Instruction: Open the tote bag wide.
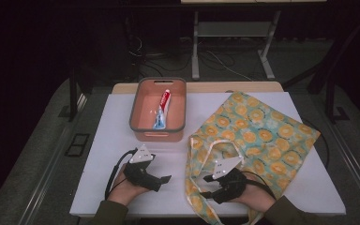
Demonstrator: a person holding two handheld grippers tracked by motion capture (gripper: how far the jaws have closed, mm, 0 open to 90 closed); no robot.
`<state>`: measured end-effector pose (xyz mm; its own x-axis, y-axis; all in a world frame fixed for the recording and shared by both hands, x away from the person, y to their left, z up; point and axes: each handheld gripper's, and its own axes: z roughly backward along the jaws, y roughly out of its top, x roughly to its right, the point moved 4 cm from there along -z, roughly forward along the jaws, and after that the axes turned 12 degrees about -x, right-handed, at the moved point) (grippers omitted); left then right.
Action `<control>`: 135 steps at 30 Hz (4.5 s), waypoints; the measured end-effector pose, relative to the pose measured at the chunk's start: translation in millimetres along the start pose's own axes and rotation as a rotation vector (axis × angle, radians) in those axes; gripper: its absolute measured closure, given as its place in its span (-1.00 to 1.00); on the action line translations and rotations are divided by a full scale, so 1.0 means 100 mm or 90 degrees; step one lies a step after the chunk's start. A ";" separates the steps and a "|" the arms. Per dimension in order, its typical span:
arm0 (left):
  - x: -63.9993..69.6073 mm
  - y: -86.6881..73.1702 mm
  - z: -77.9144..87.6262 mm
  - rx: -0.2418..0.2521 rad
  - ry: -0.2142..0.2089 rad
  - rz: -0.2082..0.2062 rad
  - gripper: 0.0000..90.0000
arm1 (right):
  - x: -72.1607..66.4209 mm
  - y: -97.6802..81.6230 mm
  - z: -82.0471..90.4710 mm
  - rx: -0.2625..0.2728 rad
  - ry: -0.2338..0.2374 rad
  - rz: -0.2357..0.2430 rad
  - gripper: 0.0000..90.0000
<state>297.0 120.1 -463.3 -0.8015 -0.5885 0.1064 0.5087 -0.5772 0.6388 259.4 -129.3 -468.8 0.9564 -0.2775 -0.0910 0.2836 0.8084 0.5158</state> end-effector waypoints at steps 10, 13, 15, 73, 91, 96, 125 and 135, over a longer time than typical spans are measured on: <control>0.01 0.00 0.00 -0.005 0.000 -0.006 -1.00 | 0.03 -0.01 0.07 0.002 0.010 0.014 0.91; 0.00 0.01 0.01 0.000 0.001 -0.003 -1.00 | 0.11 0.00 0.25 0.041 0.001 -0.003 0.93; 0.00 0.01 0.02 0.003 0.003 -0.001 -1.00 | 0.20 0.00 0.39 0.070 -0.013 -0.016 0.94; 0.02 0.02 0.00 0.001 0.003 -0.010 -0.99 | 0.78 -0.90 0.68 -0.035 -0.134 -0.160 -0.22; 0.02 0.02 -0.01 0.000 0.005 -0.011 -0.99 | 0.66 -0.78 0.53 -0.002 -0.060 -0.157 0.98; 0.02 0.02 0.00 -0.002 0.006 -0.012 -0.99 | 0.62 -0.62 0.57 0.047 -0.071 -0.144 0.98; 0.02 0.02 -0.03 -0.007 0.003 -0.013 -0.99 | 1.02 -0.52 0.27 -0.007 -0.165 -0.206 -0.41; 0.03 0.03 -0.03 -0.007 0.003 -0.012 -0.99 | 1.18 -0.62 0.38 0.020 -0.182 -0.242 0.73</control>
<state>296.8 115.0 -463.6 -0.8098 -0.5796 0.0908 0.4965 -0.5946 0.6323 351.5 -232.0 -479.0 0.7264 -0.6859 -0.0430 0.6037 0.6069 0.5169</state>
